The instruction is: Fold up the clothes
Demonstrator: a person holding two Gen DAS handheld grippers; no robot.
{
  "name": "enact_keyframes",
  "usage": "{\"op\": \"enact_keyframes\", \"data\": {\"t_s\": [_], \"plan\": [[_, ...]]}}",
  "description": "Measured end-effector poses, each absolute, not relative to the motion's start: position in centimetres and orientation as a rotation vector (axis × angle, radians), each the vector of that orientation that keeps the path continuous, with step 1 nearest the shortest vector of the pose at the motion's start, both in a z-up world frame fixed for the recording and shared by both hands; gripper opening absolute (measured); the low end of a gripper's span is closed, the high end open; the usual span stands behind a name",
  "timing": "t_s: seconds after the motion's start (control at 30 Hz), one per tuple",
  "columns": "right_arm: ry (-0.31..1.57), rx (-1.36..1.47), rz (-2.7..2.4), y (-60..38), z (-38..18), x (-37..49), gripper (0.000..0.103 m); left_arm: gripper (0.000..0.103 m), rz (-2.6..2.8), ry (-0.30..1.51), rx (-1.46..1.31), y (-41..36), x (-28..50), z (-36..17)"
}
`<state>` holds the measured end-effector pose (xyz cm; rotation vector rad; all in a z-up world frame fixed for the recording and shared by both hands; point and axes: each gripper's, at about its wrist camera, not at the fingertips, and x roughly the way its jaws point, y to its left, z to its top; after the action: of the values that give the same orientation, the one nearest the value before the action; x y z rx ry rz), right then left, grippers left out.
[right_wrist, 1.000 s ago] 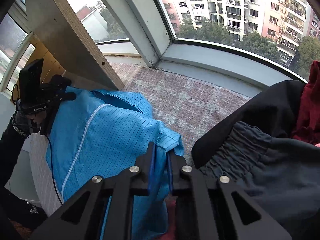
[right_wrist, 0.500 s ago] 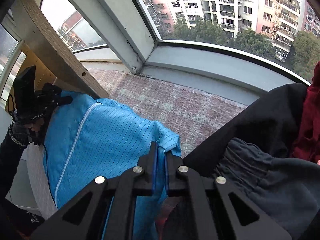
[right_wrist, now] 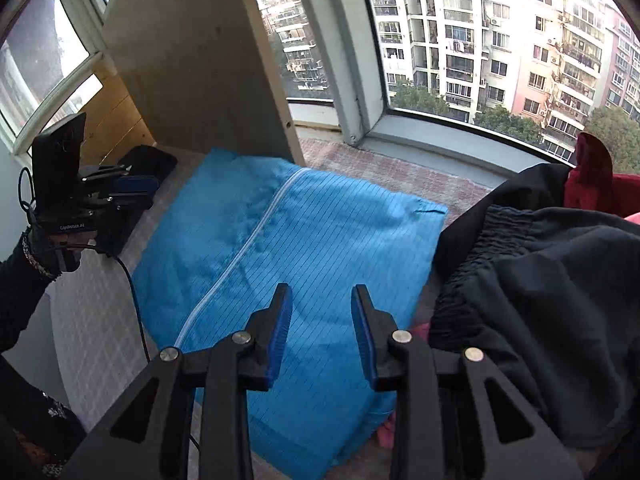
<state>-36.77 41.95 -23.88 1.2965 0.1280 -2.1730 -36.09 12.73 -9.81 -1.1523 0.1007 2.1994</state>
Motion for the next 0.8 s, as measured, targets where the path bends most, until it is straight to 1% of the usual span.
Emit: {"op": "enact_keyframes", "data": {"t_s": [0.07, 0.1, 0.17, 0.23, 0.3, 0.37, 0.43, 0.47, 0.5, 0.53, 0.57, 0.6, 0.67, 0.73, 0.8], "plan": [[0.267, 1.351, -2.165, 40.5, -26.6, -35.6, 0.03, 0.032, 2.158, 0.147, -1.195, 13.7, -34.8, -11.8], [0.285, 1.389, -2.166, 40.6, -27.9, -35.5, 0.03, 0.032, 2.155, 0.19, -1.239, 14.1, -34.7, -13.1], [0.251, 1.449, -2.177, 41.8, -29.6, -35.8, 0.031, 0.032, 2.181, 0.249, -1.317, 13.3, -34.8, -14.9], [0.203, 1.461, -2.198, 42.8, -29.3, -35.6, 0.031, 0.032, 2.241, 0.213, -1.373, 11.2, -35.1, -15.0], [0.151, 1.455, -2.222, 43.8, -28.3, -35.4, 0.031, 0.028, 2.298, 0.16, -1.377, 9.2, -34.7, -13.9], [0.099, 1.448, -2.243, 44.6, -27.4, -35.0, 0.032, 0.028, 2.296, 0.111, -1.365, 8.1, -33.6, -12.7], [0.049, 1.444, -2.255, 45.3, -26.8, -34.4, 0.036, 0.028, 2.24, 0.078, -1.332, 8.6, -31.8, -12.1], [0.039, 1.441, -2.26, 45.5, -26.7, -34.1, 0.037, 0.031, 2.21, 0.066, -1.312, 9.1, -30.8, -11.9], [0.055, 1.439, -2.263, 45.4, -26.7, -33.8, 0.038, 0.031, 2.181, 0.067, -1.302, 9.9, -30.1, -11.9], [0.08, 1.44, -2.267, 45.3, -26.8, -33.6, 0.038, 0.031, 2.154, 0.082, -1.303, 11.3, -29.8, -12.4], [0.09, 1.442, -2.276, 45.4, -26.9, -33.3, 0.038, 0.036, 2.13, 0.109, -1.326, 12.5, -29.7, -13.1], [0.062, 1.441, -2.289, 45.9, -26.8, -33.2, 0.038, 0.034, 2.12, 0.152, -1.373, 13.3, -29.9, -14.1], [-0.063, 1.432, -2.31, 47.8, -26.4, -32.6, 0.038, 0.031, 2.13, 0.215, -1.432, 13.8, -29.9, -15.0], [-0.112, 1.437, -2.322, 48.5, -26.1, -31.7, 0.038, 0.031, 2.141, 0.261, -1.395, 14.7, -29.5, -13.6], [-0.1, 1.467, -2.304, 49.0, -26.4, -31.1, 0.034, 0.035, 2.133, 0.316, -1.324, 17.0, -29.3, -11.4]]}}
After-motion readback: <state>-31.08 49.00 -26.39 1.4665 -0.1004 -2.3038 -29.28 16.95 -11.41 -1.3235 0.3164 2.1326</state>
